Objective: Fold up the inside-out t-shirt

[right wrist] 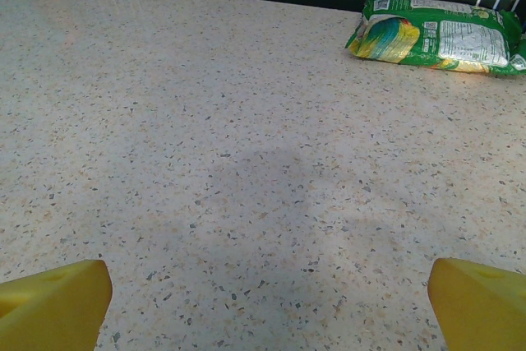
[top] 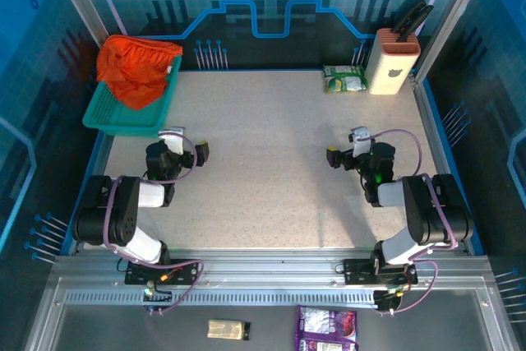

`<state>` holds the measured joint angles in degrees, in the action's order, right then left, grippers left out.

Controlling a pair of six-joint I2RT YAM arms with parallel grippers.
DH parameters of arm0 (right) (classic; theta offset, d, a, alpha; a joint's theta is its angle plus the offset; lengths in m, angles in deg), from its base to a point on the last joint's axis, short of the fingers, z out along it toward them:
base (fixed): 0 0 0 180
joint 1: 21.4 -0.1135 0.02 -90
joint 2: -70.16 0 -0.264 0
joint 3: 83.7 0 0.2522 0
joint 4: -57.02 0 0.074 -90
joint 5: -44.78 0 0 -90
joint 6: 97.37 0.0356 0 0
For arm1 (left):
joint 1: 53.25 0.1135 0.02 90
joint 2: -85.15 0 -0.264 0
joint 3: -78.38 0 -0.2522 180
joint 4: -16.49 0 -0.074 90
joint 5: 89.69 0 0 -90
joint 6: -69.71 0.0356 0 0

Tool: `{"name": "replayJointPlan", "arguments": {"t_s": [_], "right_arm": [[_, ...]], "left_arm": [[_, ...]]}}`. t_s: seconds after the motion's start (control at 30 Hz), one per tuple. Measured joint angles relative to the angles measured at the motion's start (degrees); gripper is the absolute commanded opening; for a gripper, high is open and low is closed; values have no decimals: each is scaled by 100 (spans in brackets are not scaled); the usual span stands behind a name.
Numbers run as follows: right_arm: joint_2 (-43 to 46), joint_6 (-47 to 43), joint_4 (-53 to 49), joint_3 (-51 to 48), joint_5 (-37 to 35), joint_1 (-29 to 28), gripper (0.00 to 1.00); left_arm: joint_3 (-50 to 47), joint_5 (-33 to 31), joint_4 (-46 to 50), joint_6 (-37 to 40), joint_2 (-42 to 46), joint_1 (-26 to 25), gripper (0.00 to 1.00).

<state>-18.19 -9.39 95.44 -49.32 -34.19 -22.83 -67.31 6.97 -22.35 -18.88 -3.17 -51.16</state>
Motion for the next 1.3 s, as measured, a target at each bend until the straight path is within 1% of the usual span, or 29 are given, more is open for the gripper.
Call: {"name": "replayJointPlan", "arguments": {"t_s": [0.23,0.37,0.43,0.57,0.67,0.77,0.83,0.97,1.1,1.2,1.3], "right_arm": [[0,7,-7,4,-24,7,100],[52,70,-74,15,-387,-2,100],[269,46,-262,15,-588,-57,100],[994,-101,-723,50,-824,-328,100],[1445,-146,-1268,271,-911,-466,100],[1707,-81,-1932,649,-911,-505,100],[1803,46,-2439,957,-911,-540,96],[1825,413,-3648,1692,-964,-645,90],[1759,872,-4874,2579,-973,-678,75],[1687,1115,-5504,3003,-929,-688,74],[1681,1290,-5818,3053,-837,-695,75]], "left_arm": [[0,0,0,0,0,0,99],[0,-24,11,2,4,-2,99],[4,-87,190,0,122,-2,99],[131,-354,973,-111,848,-11,99],[452,-592,1650,-299,1449,-13,99],[1069,-859,2542,-586,1733,-13,99],[1631,-1080,3254,-756,1735,-13,99],[2887,-1419,4568,-1126,1478,79,99],[3965,-1532,5482,-1456,863,404,99],[4533,-1543,6019,-1657,278,702,99],[5117,-1547,6500,-1827,-448,946,99]]}}
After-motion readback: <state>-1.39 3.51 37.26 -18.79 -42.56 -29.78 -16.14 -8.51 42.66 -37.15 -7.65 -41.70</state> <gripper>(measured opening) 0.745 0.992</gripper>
